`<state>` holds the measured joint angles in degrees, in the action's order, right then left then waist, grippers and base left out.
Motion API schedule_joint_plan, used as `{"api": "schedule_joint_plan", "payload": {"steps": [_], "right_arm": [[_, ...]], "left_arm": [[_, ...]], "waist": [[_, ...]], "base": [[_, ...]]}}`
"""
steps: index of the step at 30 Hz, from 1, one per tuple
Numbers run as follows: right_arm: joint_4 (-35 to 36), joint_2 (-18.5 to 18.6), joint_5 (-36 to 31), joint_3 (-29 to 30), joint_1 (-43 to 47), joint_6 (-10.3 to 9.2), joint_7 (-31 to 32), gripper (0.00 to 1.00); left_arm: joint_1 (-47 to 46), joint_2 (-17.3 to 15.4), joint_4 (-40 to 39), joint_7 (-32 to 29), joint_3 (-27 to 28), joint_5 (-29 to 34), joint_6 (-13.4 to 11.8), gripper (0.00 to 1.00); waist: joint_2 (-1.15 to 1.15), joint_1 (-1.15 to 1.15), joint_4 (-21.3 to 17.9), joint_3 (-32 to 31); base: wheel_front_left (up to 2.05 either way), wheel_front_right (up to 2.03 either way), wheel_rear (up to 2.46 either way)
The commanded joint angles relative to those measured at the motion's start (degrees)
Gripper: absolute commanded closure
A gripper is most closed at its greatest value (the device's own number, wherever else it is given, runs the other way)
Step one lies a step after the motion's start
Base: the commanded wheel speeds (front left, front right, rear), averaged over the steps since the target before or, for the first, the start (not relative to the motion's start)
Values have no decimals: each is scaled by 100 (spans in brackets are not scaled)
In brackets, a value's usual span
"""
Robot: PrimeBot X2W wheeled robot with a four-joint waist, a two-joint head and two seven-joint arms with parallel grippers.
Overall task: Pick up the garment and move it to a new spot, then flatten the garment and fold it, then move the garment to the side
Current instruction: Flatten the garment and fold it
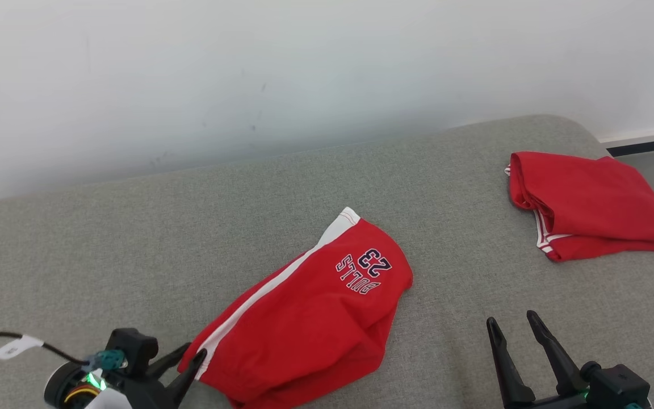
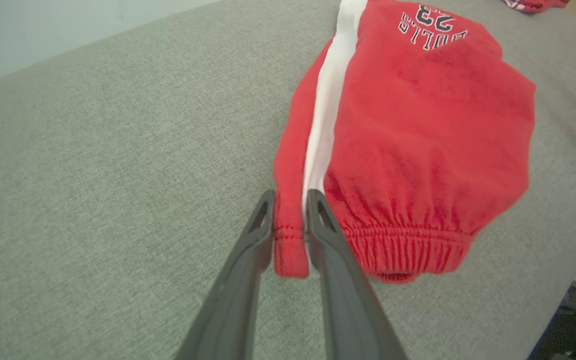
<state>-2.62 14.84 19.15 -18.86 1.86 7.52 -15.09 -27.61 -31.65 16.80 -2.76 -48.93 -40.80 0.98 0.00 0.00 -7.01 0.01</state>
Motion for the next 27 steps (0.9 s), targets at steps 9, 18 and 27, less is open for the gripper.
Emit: {"api": "schedule_joint_plan", "payload": {"steps": [9,18,27], "right_arm": [[-36,30,55,-14,67,-7,3,0],[-351,169,487,-188,-168,-7,3,0],[-1721,626,1370,-1122,-1409,-6,6,0]], "left_arm": [[805,75,-408,1099,476,111,-1125,0],[1509,313,-915,1674,804,195,-1972,0],[2017,736,-1468,1797,1008,510,-2376,0]], "waist": [[0,0,42,-15],[0,0,295,-42],[0,0,816,5]], "base": [[0,0,0],[0,0,0],[0,0,0]]}}
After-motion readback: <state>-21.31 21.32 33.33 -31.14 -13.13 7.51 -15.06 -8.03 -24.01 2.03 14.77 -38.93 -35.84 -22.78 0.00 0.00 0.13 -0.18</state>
